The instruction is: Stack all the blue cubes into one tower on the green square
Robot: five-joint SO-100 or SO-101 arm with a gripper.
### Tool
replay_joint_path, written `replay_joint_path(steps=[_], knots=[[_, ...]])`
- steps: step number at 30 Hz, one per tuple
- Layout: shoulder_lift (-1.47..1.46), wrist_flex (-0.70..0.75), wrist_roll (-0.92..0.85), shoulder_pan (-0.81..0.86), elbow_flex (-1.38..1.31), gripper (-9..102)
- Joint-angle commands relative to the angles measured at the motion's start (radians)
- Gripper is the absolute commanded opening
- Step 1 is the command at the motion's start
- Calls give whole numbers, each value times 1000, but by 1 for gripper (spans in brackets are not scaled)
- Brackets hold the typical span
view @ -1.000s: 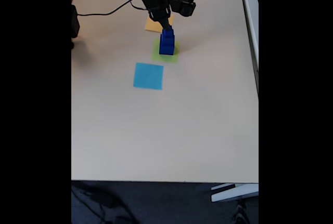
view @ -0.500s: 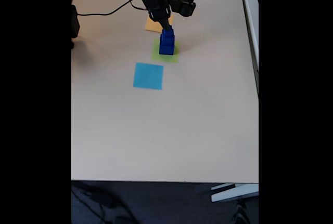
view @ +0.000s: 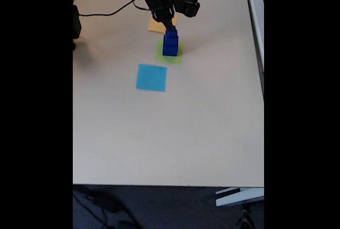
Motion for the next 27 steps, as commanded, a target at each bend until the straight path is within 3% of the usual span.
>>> replay_joint_path(steps=[1, 27], knots=[[94, -15, 5, -2, -66, 1], [84, -48, 8, -17, -55, 0]])
